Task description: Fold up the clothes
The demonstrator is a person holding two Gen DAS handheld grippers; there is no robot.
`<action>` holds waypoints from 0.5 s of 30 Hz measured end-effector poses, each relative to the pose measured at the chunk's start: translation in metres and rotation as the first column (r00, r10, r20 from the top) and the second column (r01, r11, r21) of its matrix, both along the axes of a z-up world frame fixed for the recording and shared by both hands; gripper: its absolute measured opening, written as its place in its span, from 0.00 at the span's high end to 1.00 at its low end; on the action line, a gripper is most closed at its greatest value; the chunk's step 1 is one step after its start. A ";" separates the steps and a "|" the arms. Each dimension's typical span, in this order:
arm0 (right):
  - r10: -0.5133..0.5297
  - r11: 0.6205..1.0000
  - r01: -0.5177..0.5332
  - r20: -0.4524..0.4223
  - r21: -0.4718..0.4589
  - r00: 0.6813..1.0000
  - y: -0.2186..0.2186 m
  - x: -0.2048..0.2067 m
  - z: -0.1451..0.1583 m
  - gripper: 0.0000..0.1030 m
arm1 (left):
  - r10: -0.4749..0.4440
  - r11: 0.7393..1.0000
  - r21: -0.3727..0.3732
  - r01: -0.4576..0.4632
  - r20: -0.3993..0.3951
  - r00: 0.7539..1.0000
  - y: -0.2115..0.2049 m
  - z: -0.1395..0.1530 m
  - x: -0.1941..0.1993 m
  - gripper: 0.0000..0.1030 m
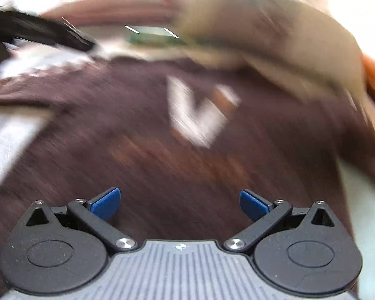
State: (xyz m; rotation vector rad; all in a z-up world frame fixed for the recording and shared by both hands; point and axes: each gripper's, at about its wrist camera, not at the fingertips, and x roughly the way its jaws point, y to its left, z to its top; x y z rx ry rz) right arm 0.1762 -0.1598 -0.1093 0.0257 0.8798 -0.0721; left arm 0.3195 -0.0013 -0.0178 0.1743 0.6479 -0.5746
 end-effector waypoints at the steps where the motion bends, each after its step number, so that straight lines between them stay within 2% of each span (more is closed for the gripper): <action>1: -0.040 0.999 0.041 -0.034 0.019 0.999 -0.015 -0.007 -0.007 0.00 | -0.028 1.000 -0.012 0.028 -0.003 1.000 -0.007 0.000 -0.005 0.01; 2: -0.043 0.998 0.044 -0.020 0.046 0.999 -0.021 -0.021 -0.011 0.00 | -0.056 0.998 -0.023 0.056 -0.006 0.998 -0.015 0.000 -0.010 0.01; 4: -0.022 0.999 0.022 0.009 0.038 1.000 -0.020 -0.044 -0.013 0.00 | -0.110 0.993 -0.046 0.109 -0.012 0.994 -0.030 -0.001 -0.019 0.01; 7: -0.012 0.999 0.012 0.007 0.034 1.000 -0.021 -0.056 -0.012 0.00 | -0.185 0.983 0.002 0.186 -0.066 0.980 -0.059 -0.028 -0.021 0.01; 10: -0.009 0.999 0.009 -0.002 0.048 1.000 -0.025 -0.060 -0.009 0.00 | -0.194 0.976 0.067 0.207 -0.165 0.967 -0.078 -0.063 -0.014 0.01; 13: -0.066 0.994 0.063 0.034 0.084 0.997 -0.050 -0.066 -0.002 0.00 | -0.171 0.975 0.101 0.200 -0.242 0.955 -0.084 -0.088 -0.004 0.01; 15: -0.106 0.989 0.099 0.057 0.109 0.993 -0.067 -0.070 0.002 0.00 | -0.171 0.975 0.099 0.198 -0.229 0.958 -0.084 -0.094 -0.002 0.01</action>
